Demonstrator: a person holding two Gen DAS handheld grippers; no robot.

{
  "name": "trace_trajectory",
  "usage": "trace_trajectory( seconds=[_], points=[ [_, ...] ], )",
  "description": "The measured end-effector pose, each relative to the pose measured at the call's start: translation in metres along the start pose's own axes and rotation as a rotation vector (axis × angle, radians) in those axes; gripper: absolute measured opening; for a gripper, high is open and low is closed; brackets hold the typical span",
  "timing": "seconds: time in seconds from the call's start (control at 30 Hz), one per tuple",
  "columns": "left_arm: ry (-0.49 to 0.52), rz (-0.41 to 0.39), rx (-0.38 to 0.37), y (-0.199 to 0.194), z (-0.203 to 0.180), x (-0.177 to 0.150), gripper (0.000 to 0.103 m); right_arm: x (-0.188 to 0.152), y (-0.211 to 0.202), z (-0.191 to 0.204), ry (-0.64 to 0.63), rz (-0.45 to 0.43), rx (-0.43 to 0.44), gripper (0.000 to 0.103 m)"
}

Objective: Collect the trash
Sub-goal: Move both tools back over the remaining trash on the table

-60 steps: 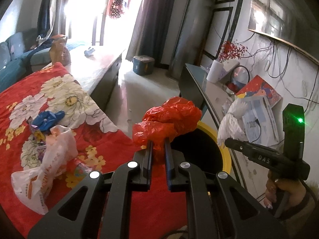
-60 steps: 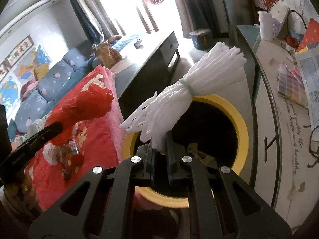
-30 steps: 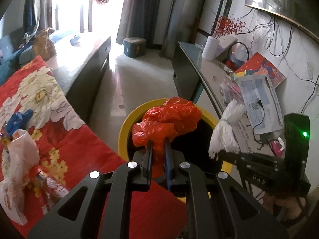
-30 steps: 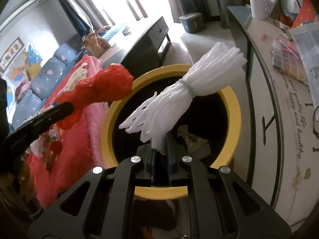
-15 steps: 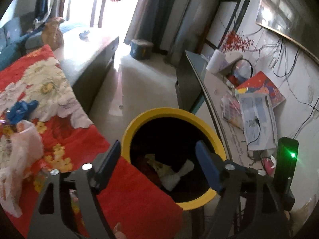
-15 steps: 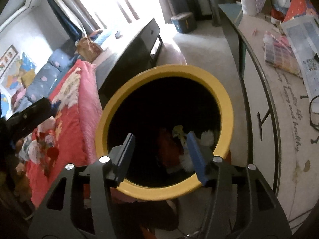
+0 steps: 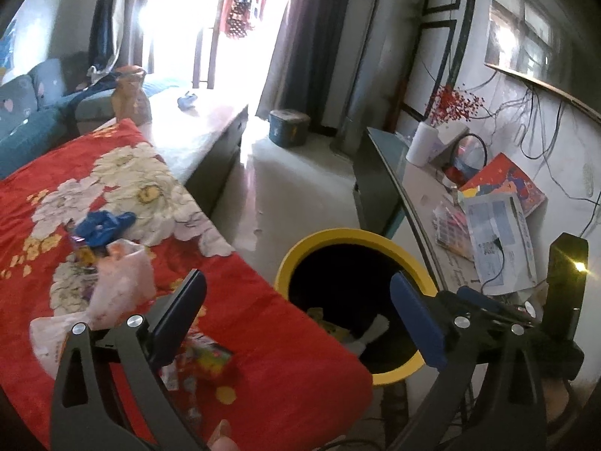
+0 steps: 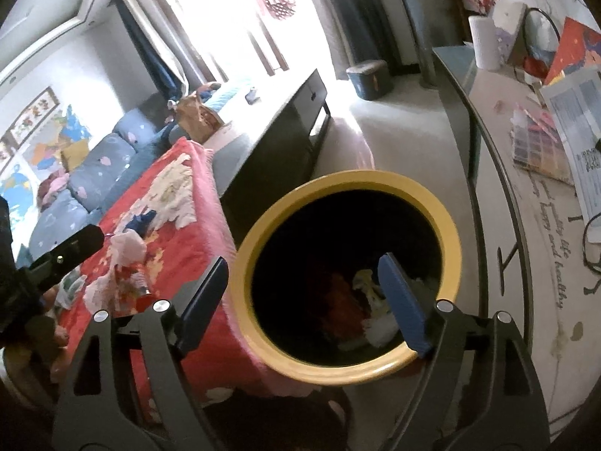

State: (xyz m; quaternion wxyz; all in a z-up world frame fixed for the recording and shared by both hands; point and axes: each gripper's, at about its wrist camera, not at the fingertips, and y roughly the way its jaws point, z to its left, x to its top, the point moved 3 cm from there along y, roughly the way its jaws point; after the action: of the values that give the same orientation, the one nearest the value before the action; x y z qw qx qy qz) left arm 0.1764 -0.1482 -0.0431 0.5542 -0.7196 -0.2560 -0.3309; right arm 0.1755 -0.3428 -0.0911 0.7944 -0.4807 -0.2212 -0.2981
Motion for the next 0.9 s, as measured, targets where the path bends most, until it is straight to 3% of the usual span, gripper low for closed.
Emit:
trace_trajectory(
  seconds=[0.37, 0.47, 0.9],
  points=[
    [-0.025, -0.049, 0.05, -0.024, 0.025, -0.002, 0.096, -0.007, -0.002, 0.039, -0.081, 0.011, 0.029, 0.076],
    [-0.034, -0.059, 0.062, -0.03, 0.032, -0.003, 0.096, -0.009, -0.005, 0.051, -0.106, 0.009, 0.035, 0.084],
    [-0.062, -0.093, 0.105, -0.052, 0.06, -0.008, 0.096, -0.02, -0.005, 0.084, -0.178, 0.031, 0.064, 0.085]
  ],
)
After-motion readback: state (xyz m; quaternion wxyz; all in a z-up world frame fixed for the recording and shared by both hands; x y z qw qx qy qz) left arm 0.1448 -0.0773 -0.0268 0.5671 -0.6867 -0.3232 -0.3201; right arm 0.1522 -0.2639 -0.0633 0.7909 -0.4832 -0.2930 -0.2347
